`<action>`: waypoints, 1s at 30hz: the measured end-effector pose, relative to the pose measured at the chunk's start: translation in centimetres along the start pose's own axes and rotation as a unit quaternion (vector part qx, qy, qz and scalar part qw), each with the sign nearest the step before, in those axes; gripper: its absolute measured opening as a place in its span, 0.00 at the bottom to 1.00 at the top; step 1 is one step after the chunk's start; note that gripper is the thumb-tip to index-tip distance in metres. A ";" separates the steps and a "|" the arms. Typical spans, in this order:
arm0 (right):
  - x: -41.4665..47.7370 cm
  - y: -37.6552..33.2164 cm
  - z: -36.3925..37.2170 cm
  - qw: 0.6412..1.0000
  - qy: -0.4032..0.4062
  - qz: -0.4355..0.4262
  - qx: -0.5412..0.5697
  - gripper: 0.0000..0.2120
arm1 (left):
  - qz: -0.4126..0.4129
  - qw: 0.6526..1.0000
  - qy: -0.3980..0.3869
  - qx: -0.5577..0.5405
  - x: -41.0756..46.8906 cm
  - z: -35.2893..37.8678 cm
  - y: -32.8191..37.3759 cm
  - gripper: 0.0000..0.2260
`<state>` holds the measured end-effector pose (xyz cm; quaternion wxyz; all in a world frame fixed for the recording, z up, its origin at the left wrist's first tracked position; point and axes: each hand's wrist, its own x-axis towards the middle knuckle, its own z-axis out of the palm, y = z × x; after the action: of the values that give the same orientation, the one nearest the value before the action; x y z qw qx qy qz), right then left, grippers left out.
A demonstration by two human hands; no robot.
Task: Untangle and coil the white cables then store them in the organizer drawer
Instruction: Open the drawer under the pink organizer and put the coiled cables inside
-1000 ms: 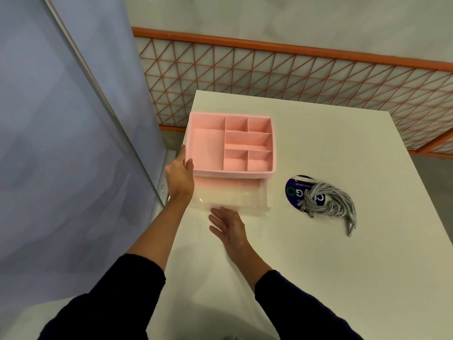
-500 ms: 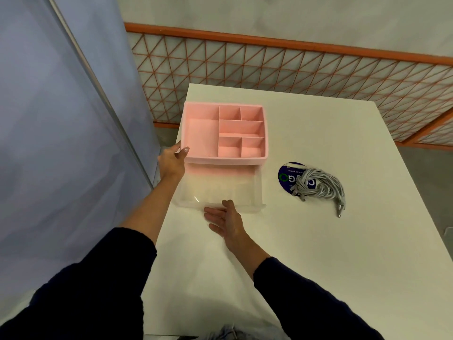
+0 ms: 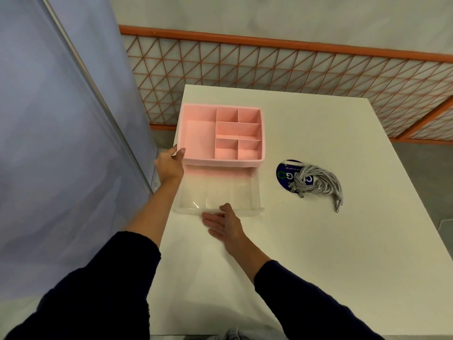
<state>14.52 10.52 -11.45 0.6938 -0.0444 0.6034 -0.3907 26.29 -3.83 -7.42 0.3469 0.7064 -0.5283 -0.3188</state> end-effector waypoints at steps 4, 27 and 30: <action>0.2 -0.3 0.0 1.000 -0.001 0.013 0.000 0.15 | -0.014 1.000 0.012 -0.008 -0.1 0.1 0.0 0.17; -4.8 -14.4 -9.3 0.854 -0.078 0.040 -0.513 0.18 | 0.218 0.975 0.046 -0.025 -6.9 7.2 5.5 0.10; -5.7 -18.0 -12.4 0.908 0.005 -0.059 -0.416 0.12 | 0.228 0.973 -0.021 -0.039 -8.4 10.4 7.4 0.07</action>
<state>-4.90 6.58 -0.60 0.5851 -0.3627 0.7107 -0.1450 11.88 1.24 -6.38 0.4270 0.5461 -0.6698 -0.2662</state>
